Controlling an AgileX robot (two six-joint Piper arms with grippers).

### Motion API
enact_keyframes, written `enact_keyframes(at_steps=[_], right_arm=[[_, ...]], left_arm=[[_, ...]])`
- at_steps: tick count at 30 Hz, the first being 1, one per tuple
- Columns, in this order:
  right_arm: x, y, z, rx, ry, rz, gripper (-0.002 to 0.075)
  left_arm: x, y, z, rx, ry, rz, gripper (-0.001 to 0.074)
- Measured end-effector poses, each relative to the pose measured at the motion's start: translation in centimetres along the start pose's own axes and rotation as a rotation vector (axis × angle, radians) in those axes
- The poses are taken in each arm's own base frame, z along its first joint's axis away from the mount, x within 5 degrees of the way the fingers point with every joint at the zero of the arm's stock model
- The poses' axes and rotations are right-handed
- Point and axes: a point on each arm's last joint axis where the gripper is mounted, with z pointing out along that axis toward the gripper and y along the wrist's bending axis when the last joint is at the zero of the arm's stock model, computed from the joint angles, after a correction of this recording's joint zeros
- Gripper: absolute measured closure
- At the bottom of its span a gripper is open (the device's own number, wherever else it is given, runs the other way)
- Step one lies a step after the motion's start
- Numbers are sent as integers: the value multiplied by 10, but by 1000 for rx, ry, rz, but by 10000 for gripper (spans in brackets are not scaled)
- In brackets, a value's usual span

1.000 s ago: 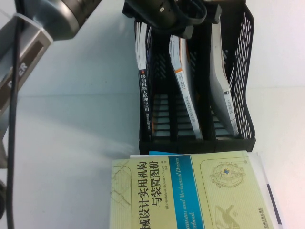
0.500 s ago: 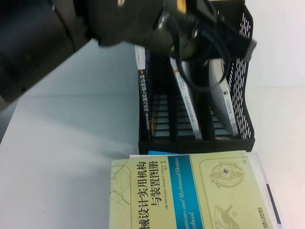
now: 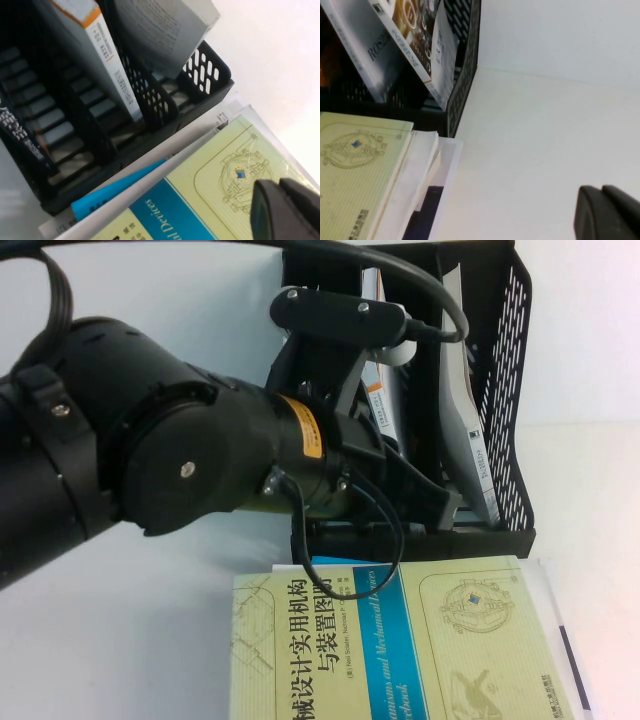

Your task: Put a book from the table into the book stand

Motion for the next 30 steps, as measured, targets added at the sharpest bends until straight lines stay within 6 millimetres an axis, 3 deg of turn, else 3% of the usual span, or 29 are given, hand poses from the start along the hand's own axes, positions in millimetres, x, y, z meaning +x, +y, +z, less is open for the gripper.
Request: enact_keyframes(at_steps=[9, 14, 18, 22, 26, 30], right_arm=[[1, 0, 0, 3, 16, 0, 723], [3, -1, 0, 7, 34, 0, 723], [3, -1, 0, 6, 34, 2, 723], [3, 0, 0, 5, 35, 3, 723], [3, 0, 0, 5, 35, 3, 723], [3, 0, 0, 5, 37, 3, 723]], left_arm=[[5, 3, 21, -38, 51, 42, 737], [26, 32, 19, -169, 77, 154, 737], [48, 61, -9, -231, 5, 151, 737], [74, 95, -48, -289, -189, 23, 737], [119, 121, -85, -369, -371, -149, 737], [167, 128, -116, -446, -544, -298, 737]])
